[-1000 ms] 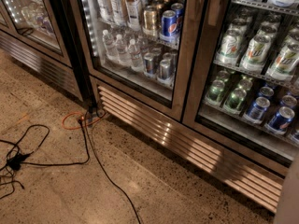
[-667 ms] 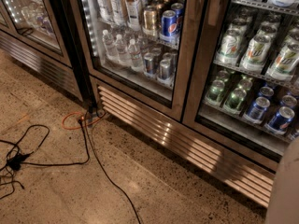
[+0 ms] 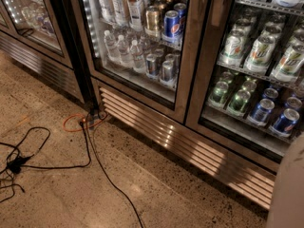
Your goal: Open right fridge door
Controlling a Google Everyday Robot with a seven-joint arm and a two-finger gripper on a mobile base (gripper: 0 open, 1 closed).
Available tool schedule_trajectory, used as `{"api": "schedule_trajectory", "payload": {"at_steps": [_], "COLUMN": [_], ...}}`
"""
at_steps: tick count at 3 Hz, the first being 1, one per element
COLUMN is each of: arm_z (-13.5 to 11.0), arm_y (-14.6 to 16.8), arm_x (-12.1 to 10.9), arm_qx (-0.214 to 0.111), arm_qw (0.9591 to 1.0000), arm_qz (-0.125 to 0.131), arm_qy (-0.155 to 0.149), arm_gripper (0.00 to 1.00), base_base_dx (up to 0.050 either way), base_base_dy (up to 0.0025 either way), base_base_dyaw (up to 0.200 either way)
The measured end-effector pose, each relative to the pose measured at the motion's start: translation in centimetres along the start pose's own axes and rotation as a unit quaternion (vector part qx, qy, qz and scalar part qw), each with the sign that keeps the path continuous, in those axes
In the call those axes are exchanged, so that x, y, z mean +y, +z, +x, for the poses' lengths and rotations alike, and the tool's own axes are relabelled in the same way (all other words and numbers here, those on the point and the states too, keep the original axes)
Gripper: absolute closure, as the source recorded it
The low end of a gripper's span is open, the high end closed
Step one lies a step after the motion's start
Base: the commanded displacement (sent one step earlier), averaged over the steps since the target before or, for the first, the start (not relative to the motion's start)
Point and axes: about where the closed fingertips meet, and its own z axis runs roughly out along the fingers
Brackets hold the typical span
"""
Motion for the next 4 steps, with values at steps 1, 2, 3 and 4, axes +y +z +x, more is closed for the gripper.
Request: {"api": "schedule_trajectory", "payload": {"at_steps": [1, 2, 3, 4], "arm_z": [0.18, -0.03, -0.03, 0.57], "arm_y": [-0.08, -0.19, -0.19, 0.04], "arm_x": [-0.18, -0.37, -0.37, -0.64], "arm_qx": [0.0, -0.003, -0.003, 0.001], "arm_qw": [1.0, 1.0, 1.0, 1.0], "arm_qz": [0.0, 0.001, 0.001, 0.008], "arm_qy": [0.0, -0.007, -0.007, -0.002], "arm_gripper": [1.0, 1.0, 1.0, 1.0], "base_base_dx": [0.0, 0.0, 0.0, 0.0], "base_base_dy": [0.0, 0.0, 0.0, 0.0], "base_base_dyaw": [0.0, 0.0, 0.0, 0.0]}}
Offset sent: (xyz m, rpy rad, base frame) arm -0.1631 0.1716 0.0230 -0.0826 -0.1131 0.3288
